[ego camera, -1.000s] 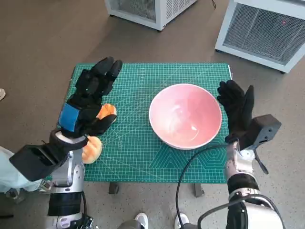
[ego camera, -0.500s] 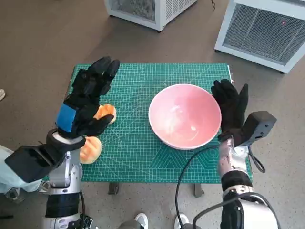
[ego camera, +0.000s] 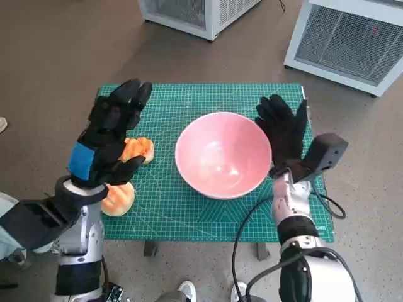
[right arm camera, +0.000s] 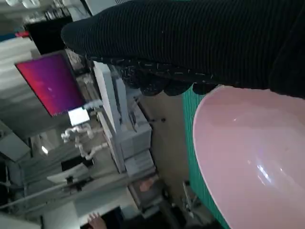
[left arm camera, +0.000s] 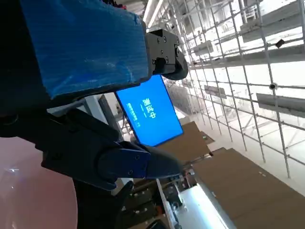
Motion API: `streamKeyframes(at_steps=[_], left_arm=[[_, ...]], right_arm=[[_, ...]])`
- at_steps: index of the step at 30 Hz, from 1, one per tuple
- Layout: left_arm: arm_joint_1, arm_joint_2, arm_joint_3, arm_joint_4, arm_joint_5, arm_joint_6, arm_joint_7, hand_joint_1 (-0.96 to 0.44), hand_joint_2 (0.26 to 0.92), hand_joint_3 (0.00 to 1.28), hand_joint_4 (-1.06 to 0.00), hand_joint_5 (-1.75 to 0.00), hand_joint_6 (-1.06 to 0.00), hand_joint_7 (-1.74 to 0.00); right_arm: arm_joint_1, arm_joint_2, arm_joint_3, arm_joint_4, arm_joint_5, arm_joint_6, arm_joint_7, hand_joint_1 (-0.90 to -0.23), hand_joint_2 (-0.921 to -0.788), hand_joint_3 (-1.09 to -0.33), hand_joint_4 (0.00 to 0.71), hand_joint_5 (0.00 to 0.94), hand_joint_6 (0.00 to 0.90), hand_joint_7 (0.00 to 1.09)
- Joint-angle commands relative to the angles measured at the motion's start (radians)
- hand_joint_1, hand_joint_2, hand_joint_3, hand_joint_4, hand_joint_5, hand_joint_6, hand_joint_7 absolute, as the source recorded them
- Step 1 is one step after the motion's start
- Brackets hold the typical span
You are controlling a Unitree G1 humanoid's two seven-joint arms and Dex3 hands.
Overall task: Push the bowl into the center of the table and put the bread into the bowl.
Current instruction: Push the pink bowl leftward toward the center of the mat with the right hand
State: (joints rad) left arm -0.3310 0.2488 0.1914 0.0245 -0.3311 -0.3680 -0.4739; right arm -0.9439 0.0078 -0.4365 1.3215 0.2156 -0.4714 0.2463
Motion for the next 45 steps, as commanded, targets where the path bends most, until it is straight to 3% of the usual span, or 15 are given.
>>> streamKeyframes(at_steps=[1, 15, 19, 26, 31, 37, 45], left_arm=[[0.034, 0.011, 0.011, -0.048, -0.006, 0.020, 0.017, -0.59, 0.921, 0.32, -0.22, 0.00, -0.06, -0.52], [0.090, 0.012, 0.017, -0.125, 0.011, 0.052, 0.063, -0.57, 0.921, 0.32, -0.22, 0.00, -0.03, -0.56], [0.125, 0.010, 0.025, -0.165, 0.038, 0.057, 0.101, -0.56, 0.921, 0.33, -0.22, 0.00, -0.03, -0.57], [0.146, 0.011, 0.025, -0.183, 0.058, 0.053, 0.130, -0.55, 0.921, 0.33, -0.22, 0.00, -0.02, -0.58], [0.151, 0.012, 0.030, -0.178, 0.062, 0.045, 0.140, -0.55, 0.921, 0.33, -0.21, 0.00, -0.01, -0.58], [0.142, 0.012, 0.030, -0.163, 0.057, 0.038, 0.141, -0.55, 0.921, 0.33, -0.21, 0.00, -0.01, -0.58], [0.110, 0.005, 0.021, -0.136, 0.046, 0.043, 0.137, -0.55, 0.921, 0.33, -0.21, 0.00, -0.01, -0.59]], right_arm=[[-0.008, 0.020, -0.002, 0.018, -0.001, 0.035, 0.010, -0.655, -0.921, -0.919, 0.159, 0.009, 0.098, 0.42], [-0.034, 0.035, 0.004, 0.021, -0.011, 0.068, 0.026, -0.656, -0.921, -0.883, 0.152, 0.001, 0.124, 0.42], [-0.051, 0.048, 0.017, 0.023, -0.024, 0.084, 0.025, -0.630, -0.921, -0.938, 0.158, 0.004, 0.130, 0.41], [-0.060, 0.040, 0.025, 0.021, -0.042, 0.083, 0.030, -0.620, -0.921, -0.956, 0.178, 0.012, 0.136, 0.41], [-0.064, 0.020, 0.036, 0.014, -0.056, 0.050, 0.038, -0.612, -0.921, -0.946, 0.178, 0.007, 0.139, 0.40], [-0.067, 0.003, 0.034, 0.000, -0.050, -0.009, 0.078, -0.627, -0.921, -0.919, 0.158, 0.001, 0.139, 0.40], [-0.062, -0.017, 0.057, -0.028, -0.063, -0.142, 0.128, -0.643, -0.921, -0.892, 0.171, 0.006, 0.120, 0.44]])
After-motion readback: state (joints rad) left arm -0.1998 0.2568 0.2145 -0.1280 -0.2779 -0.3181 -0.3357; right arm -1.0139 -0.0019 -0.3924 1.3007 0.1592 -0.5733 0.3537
